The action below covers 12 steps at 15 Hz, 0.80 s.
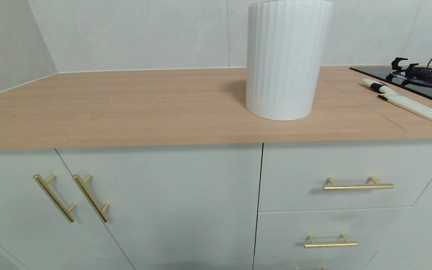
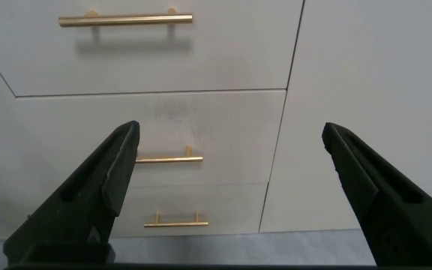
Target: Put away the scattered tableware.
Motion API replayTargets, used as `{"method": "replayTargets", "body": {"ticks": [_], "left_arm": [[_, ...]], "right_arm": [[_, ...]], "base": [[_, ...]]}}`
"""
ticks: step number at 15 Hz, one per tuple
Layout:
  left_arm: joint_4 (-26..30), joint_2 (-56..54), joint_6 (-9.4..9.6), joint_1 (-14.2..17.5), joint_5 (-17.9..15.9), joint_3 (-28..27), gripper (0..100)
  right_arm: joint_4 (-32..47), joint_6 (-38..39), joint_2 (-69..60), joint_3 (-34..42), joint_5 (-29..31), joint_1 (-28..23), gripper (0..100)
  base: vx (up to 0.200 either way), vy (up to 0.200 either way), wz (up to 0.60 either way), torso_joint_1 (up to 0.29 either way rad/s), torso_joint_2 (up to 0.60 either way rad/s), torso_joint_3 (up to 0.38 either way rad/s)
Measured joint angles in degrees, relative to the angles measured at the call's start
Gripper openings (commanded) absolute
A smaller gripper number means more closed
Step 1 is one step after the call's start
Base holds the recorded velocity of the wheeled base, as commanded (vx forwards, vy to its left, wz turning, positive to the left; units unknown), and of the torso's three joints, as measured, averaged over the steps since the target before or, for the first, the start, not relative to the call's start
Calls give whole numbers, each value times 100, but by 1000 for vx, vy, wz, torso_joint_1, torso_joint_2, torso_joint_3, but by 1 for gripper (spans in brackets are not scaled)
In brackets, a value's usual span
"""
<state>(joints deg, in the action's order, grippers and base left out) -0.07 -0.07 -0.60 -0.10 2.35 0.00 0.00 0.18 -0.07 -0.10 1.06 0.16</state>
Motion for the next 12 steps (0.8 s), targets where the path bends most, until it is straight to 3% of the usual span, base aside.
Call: {"method": "replayTargets", "body": {"ticks": [3, 12], "left_arm": [[0, 0, 0, 2, 0, 0, 100], [0, 0, 2, 0, -1, -2, 100]], "right_arm": [[0, 0, 0, 0, 0, 0, 100], [0, 0, 0, 0, -2, 0, 100]], "base": [[0, 0, 0, 0, 0, 0], [0, -200, 0, 3, 2, 1]]}}
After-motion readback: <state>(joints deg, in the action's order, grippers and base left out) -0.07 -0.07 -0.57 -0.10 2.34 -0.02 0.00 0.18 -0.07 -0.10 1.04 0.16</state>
